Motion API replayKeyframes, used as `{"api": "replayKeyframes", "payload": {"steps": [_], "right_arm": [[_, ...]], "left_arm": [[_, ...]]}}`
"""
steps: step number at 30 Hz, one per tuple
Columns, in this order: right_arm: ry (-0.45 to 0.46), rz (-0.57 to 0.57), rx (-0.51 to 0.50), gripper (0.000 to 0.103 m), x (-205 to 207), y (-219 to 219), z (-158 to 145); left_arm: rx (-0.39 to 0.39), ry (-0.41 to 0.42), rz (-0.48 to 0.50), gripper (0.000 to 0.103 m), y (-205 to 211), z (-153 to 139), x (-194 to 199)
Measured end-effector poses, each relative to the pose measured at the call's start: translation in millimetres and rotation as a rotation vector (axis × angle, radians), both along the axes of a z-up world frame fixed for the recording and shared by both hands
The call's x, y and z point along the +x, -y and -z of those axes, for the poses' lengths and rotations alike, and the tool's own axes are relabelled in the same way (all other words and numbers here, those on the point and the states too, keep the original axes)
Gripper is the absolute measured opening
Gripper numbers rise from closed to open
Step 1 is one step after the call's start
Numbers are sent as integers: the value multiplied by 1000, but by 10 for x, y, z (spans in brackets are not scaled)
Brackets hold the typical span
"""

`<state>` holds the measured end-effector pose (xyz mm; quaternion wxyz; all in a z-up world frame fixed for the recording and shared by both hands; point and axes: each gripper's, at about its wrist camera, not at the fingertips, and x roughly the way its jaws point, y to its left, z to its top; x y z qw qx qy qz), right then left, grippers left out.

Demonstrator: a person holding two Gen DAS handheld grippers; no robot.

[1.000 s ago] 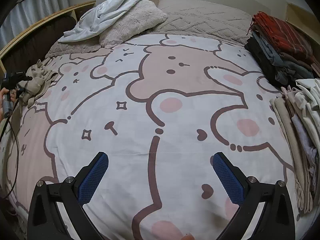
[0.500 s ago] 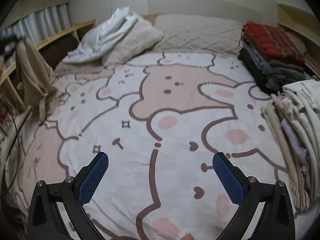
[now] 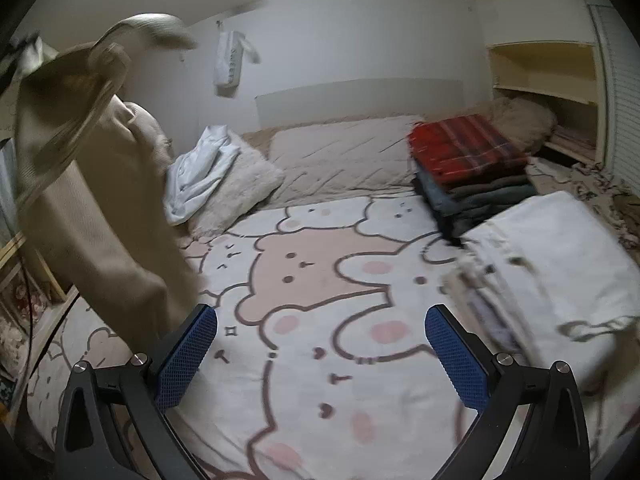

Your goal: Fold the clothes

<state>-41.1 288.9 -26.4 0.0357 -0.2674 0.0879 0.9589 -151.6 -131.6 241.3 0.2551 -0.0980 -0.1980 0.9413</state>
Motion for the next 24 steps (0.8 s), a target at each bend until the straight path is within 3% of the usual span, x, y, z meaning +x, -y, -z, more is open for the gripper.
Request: {"api": "replayKeyframes", "payload": {"steps": [3, 5, 8, 10, 11, 13, 15, 17, 18, 22, 24], "right_arm": [[8, 3, 35, 103, 218, -130, 9], [38, 5, 77, 103, 319, -148, 96], [107, -11, 91, 103, 378, -150, 264], [153, -23, 93, 103, 367, -113, 396], [178, -30, 97, 103, 339, -82, 463], [207, -40, 98, 103, 311, -29, 541], [235, -59, 85, 103, 229, 41, 615], [249, -83, 67, 103, 128, 121, 664], [255, -96, 60, 103, 67, 170, 684], [261, -161, 55, 103, -186, 456, 723], [258, -190, 60, 103, -291, 584, 735]], "left_arm": [[-33, 149, -16, 14, -26, 753, 130], [-28, 316, -62, 14, 39, 1537, 169], [14, 581, -246, 14, 315, 2718, 397], [45, 719, -404, 14, 650, 3366, 655], [92, 741, -461, 14, 855, 3499, 826], [189, 780, -572, 14, 1270, 3749, 1171], [273, 766, -672, 14, 1624, 3770, 1412], [220, 725, -838, 14, 1919, 3571, 1669], [174, 704, -908, 14, 2039, 3487, 1724], [-151, 660, -1201, 14, 2402, 3164, 1981], [-274, 689, -1250, 14, 2483, 3109, 1932]]}}
